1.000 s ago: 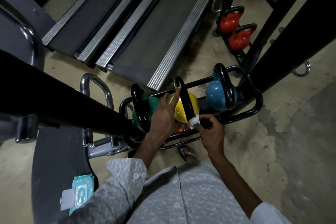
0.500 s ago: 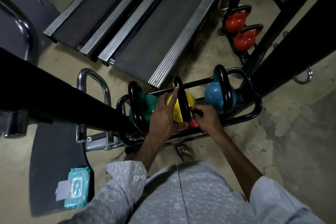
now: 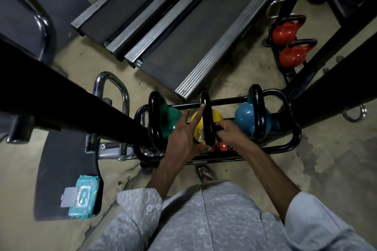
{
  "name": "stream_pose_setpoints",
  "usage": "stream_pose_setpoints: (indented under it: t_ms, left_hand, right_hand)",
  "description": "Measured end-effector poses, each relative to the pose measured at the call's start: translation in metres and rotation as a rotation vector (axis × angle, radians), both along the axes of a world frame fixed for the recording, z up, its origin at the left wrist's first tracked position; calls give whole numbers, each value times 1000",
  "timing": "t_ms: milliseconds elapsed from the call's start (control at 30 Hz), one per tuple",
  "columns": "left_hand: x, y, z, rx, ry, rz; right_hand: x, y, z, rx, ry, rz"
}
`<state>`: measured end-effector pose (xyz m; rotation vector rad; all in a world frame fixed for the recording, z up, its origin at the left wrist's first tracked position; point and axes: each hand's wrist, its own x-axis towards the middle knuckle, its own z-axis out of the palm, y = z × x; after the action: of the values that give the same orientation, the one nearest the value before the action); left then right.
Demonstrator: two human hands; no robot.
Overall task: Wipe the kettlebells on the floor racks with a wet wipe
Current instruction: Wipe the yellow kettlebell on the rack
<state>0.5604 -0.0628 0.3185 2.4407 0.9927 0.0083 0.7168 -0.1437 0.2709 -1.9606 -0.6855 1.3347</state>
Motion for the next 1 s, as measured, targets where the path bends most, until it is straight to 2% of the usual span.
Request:
stream_pose_setpoints:
  t_ms: [67,133,167,267,333,433,567,667,767,900,1000]
  left_hand:
    - [1,-1,1,-3,-2,8]
    - [1,-1,1,-4,-4,16]
    - [2,-1,1,-4,-4,19]
    - [1,-2,0,-10,-15,25]
    - [1,-2,0,-11,-24,19]
    - [2,-4,2,-3,-18,22]
    - [2,-4,4,-21,-6,37]
    - [3,-5,5,-2,22,32]
    - [2,-6,4,11,29,27]
    - [1,-6,1,3,8,34]
    - [2,-5,1,2,10,34]
  right_hand:
    - [6,4,9,33,180,-103]
    - [8,4,12,62,247,-164]
    - [6,2,11,76,197,-140]
    - [-3,-9,5,180,-118,93]
    - [-5,-12,4,223,-170,168]
    - [0,-1,13,69,-47,90]
    - [20,33,26,-53,371,-256]
    - [29,52,24,-85,574,-441]
    - [25,50,20,-70,524,-427]
    - [17,20,21,-128,323,-183]
    - [19,23,21,-130,427,-208]
